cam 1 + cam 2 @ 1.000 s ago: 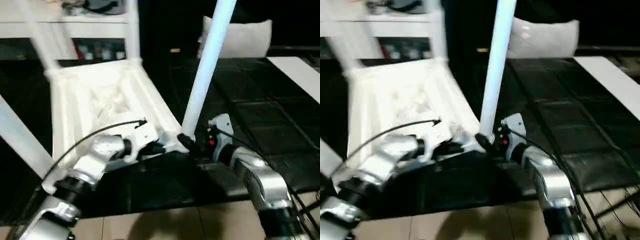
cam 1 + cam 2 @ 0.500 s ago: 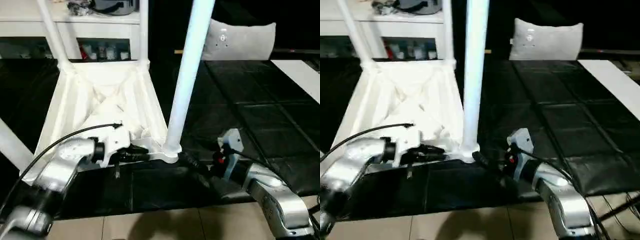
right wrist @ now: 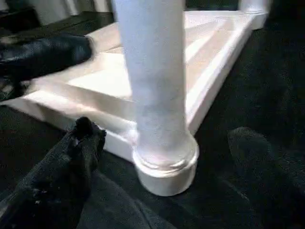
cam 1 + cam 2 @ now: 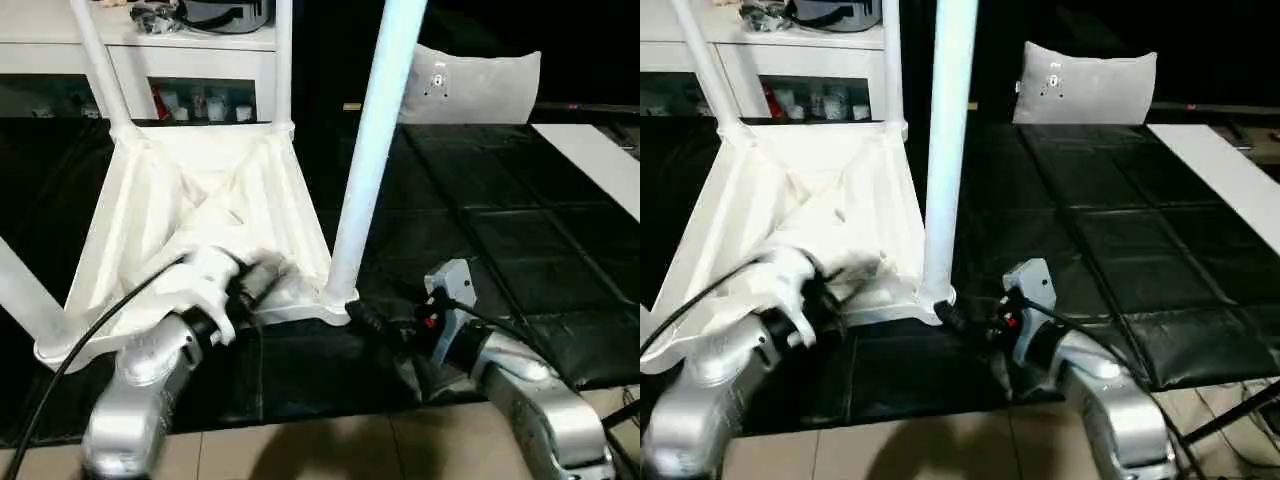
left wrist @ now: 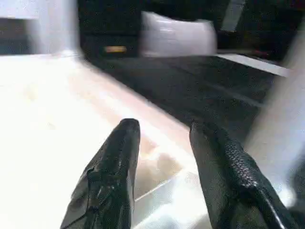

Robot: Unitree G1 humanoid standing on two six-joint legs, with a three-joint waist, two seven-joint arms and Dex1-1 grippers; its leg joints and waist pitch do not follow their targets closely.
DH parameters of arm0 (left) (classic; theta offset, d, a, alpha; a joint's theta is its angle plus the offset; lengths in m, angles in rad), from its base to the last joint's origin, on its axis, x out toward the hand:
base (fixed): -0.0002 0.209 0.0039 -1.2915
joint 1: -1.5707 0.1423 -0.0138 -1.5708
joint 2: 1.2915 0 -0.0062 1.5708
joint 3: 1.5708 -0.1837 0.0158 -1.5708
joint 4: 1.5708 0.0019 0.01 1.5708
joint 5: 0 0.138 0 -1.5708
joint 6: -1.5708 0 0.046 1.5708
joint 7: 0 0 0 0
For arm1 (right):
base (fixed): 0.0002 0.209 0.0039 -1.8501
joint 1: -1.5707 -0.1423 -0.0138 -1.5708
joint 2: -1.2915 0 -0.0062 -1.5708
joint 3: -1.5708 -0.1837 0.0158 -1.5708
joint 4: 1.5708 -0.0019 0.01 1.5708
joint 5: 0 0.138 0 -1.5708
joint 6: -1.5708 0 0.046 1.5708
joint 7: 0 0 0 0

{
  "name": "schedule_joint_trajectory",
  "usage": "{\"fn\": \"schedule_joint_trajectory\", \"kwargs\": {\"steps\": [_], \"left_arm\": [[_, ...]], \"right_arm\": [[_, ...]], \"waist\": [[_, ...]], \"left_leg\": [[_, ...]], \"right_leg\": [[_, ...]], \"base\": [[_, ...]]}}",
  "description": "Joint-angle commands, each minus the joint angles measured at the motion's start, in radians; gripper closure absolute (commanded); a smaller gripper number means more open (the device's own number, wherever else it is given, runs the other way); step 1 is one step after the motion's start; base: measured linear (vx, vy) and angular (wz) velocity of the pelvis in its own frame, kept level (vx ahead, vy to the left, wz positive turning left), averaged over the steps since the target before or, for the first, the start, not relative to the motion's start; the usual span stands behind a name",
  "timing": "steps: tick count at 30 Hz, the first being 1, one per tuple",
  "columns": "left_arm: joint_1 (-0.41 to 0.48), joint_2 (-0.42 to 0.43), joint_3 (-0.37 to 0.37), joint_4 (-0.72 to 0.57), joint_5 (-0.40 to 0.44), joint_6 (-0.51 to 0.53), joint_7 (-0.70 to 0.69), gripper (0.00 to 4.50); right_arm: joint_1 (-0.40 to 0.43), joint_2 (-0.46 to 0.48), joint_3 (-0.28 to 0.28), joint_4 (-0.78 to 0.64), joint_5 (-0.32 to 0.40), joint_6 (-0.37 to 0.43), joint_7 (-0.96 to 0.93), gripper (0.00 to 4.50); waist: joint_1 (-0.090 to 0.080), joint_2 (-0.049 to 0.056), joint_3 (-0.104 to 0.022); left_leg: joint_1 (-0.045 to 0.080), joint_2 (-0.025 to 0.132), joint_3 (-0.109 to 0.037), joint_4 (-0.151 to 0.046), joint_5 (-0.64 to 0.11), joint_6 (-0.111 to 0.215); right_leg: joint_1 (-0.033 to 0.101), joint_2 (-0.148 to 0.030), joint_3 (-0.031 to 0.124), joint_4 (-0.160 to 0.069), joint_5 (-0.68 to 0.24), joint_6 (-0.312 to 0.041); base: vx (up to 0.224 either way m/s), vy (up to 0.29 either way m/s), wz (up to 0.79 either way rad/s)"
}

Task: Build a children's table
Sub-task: Rotate leg to tighten

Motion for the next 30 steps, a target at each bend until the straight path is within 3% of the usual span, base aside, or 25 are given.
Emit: {"fn": "schedule_joint_trajectory", "kwargs": {"steps": [1,3,7,9,11,13,16,17,18,19,20,21,22,23,24,25,26,27,28,29,30], "left_arm": [[0.049,-0.019,-0.006,-0.077,0.041,0.004,0.072,2.28],[0.075,-0.020,-0.015,-0.096,0.052,-0.005,0.073,2.15],[0.090,-0.013,-0.023,-0.115,0.084,0.015,0.097,1.94],[0.090,-0.011,-0.033,-0.120,0.096,0.025,0.106,1.64],[0.091,-0.011,-0.045,-0.127,0.099,0.043,0.118,1.50],[0.092,-0.014,-0.049,-0.132,0.098,0.054,0.125,1.40],[0.088,-0.018,-0.037,-0.132,0.090,0.048,0.129,1.06],[0.088,-0.013,-0.040,-0.133,0.100,0.050,0.131,1.06],[0.089,-0.008,-0.048,-0.135,0.104,0.041,0.123,0.99],[0.089,-0.006,-0.052,-0.136,0.105,0.036,0.118,0.99],[0.090,-0.006,-0.054,-0.137,0.103,0.027,0.114,0.82],[0.093,-0.007,-0.056,-0.142,0.093,0.034,0.111,0.70],[0.095,-0.008,-0.057,-0.144,0.084,0.044,0.108,0.63],[0.099,-0.006,-0.060,-0.147,0.079,0.051,0.105,0.63],[0.107,-0.008,-0.060,-0.151,0.070,0.058,0.103,0.57],[0.114,-0.011,-0.055,-0.154,0.054,0.060,0.095,0.57],[0.119,-0.011,-0.052,-0.156,0.050,0.060,0.092,0.36],[0.121,-0.009,-0.052,-0.158,0.050,0.060,0.092,0.27],[0.123,-0.009,-0.050,-0.160,0.050,0.054,0.092,0.23],[0.128,-0.012,-0.043,-0.163,0.043,0.047,0.094,0.18],[0.130,-0.012,-0.039,-0.164,0.043,0.051,0.097,0.09]], "right_arm": [[-0.001,0.007,-0.007,-0.005,-0.010,-0.016,-0.026,0.00],[-0.001,0.008,-0.002,0.000,-0.018,-0.022,-0.032,0.00],[-0.001,0.016,0.006,0.015,-0.024,-0.031,-0.048,0.00],[0.001,0.017,0.009,0.015,-0.024,-0.031,-0.052,0.00],[0.004,0.021,0.004,0.013,-0.024,-0.034,-0.063,0.00],[0.007,0.025,-0.001,0.014,-0.024,-0.040,-0.076,0.00],[0.011,0.021,0.004,0.014,-0.038,-0.050,-0.081,0.00],[0.012,0.018,0.007,0.014,-0.041,-0.047,-0.080,0.00],[0.013,0.012,0.014,0.014,-0.047,-0.056,-0.077,0.00],[0.013,0.009,0.017,0.014,-0.050,-0.061,-0.075,0.00],[0.016,0.004,0.021,0.011,-0.053,-0.069,-0.069,0.00],[0.020,-0.002,0.021,0.008,-0.050,-0.073,-0.063,0.00],[0.022,-0.004,0.018,0.008,-0.047,-0.074,-0.061,0.00],[0.025,-0.008,0.016,0.008,-0.042,-0.076,-0.055,0.00],[0.030,-0.016,0.013,0.007,-0.035,-0.083,-0.044,0.00],[0.035,-0.025,0.005,0.008,-0.029,-0.097,-0.031,0.00],[0.038,-0.030,-0.006,0.011,-0.020,-0.103,-0.023,0.00],[0.039,-0.032,-0.013,0.013,-0.016,-0.104,-0.019,0.00],[0.035,-0.037,-0.019,0.024,-0.031,-0.110,-0.033,0.00],[0.029,-0.049,-0.026,0.044,-0.056,-0.116,-0.051,0.00],[0.030,-0.054,-0.029,0.042,-0.032,-0.084,-0.031,0.00]], "waist": [[-0.006,0.003,-0.044],[-0.007,-0.004,-0.040],[-0.003,-0.002,-0.042],[-0.001,-0.003,-0.046],[0.001,0.009,-0.046],[-0.002,0.002,-0.045],[-0.001,0.010,-0.043],[-0.005,0.014,-0.044],[-0.005,0.011,-0.037],[-0.006,0.041,-0.044],[-0.032,0.040,-0.044],[-0.047,0.048,-0.042],[-0.056,0.041,-0.042],[-0.053,0.042,-0.026],[-0.048,0.025,-0.023],[-0.041,0.013,-0.020],[-0.012,-0.016,-0.029],[0.023,-0.036,-0.008],[0.043,-0.036,-0.013],[0.069,-0.036,-0.019],[0.087,-0.018,-0.028]], "left_leg": [[-0.014,0.045,-0.013,-0.079,-0.238,0.040],[-0.015,0.041,-0.014,-0.082,-0.229,0.039],[-0.016,0.041,-0.017,-0.086,-0.190,0.030],[-0.023,0.043,-0.020,-0.088,-0.160,0.026],[-0.021,0.043,-0.019,-0.088,-0.152,0.023],[-0.021,0.042,-0.017,-0.087,-0.158,0.023],[-0.019,0.040,-0.015,-0.087,-0.174,0.021],[-0.016,0.051,-0.022,-0.090,-0.190,0.011],[-0.078,0.051,-0.081,-0.110,-0.234,0.021],[-0.069,0.073,-0.105,-0.127,-0.280,0.044],[-0.045,0.130,-0.172,-0.148,-0.344,0.110],[-0.014,0.137,-0.215,-0.152,-0.321,0.189],[0.001,0.133,-0.232,-0.146,-0.259,0.236],[-0.024,0.105,-0.240,-0.148,-0.225,0.294],[-0.059,0.052,-0.223,-0.132,-0.211,0.291],[-0.086,-0.005,-0.195,-0.085,-0.193,0.254],[-0.017,-0.111,-0.033,0.141,-0.098,0.166],[-0.086,-0.102,-0.023,0.120,-0.017,0.112],[-0.066,-0.098,-0.016,0.112,-0.010,0.091],[-0.072,-0.087,-0.023,0.083,-0.046,0.141],[-0.080,-0.069,-0.043,0.070,-0.036,0.180]], "right_leg": [[0.054,-0.079,0.059,-0.105,-0.495,0.141],[0.051,-0.082,0.068,-0.103,-0.485,0.129],[0.050,-0.083,0.083,-0.090,-0.425,0.099],[0.057,-0.084,0.089,-0.075,-0.367,0.085],[0.057,-0.086,0.092,-0.072,-0.347,0.073],[0.056,-0.084,0.093,-0.073,-0.350,0.068],[0.055,-0.085,0.091,-0.079,-0.376,0.065],[0.055,-0.070,0.083,-0.084,-0.359,0.075],[0.100,-0.076,0.045,-0.038,-0.285,0.061],[0.097,-0.057,0.044,-0.031,-0.235,0.050],[0.070,-0.041,0.057,0.027,-0.159,0.005],[0.033,-0.017,0.072,0.077,-0.200,-0.077],[0.015,-0.010,0.085,0.090,-0.207,-0.127],[0.026,-0.010,0.105,0.098,-0.235,-0.232],[0.052,-0.032,0.126,0.067,-0.275,-0.323],[0.062,-0.053,0.138,0.020,-0.336,-0.357],[0.003,-0.100,0.149,-0.126,-0.645,-0.227],[0.061,-0.108,0.175,-0.093,-0.713,0.098],[0.043,-0.096,0.189,-0.095,-0.749,0.258],[0.069,-0.131,0.237,-0.080,-0.681,0.408],[0.096,-0.171,0.244,-0.077,-0.581,0.395]], "base": [[0.000,0.000,0.00],[0.000,0.000,0.00],[0.000,0.000,0.00],[0.000,0.000,0.00],[0.000,0.000,0.00],[0.000,0.000,0.00],[0.000,0.000,0.00],[0.000,0.000,0.00],[0.000,0.000,0.00],[-0.013,-0.055,0.34],[-0.013,-0.055,0.34],[0.042,-0.096,0.59],[0.060,-0.156,0.66],[0.060,-0.156,0.66],[0.004,-0.219,0.74],[-0.016,-0.233,0.64],[-0.016,-0.233,0.64],[-0.006,-0.212,0.15],[-0.009,-0.175,-0.06],[-0.009,-0.175,-0.06],[-0.012,-0.121,-0.01]]}}
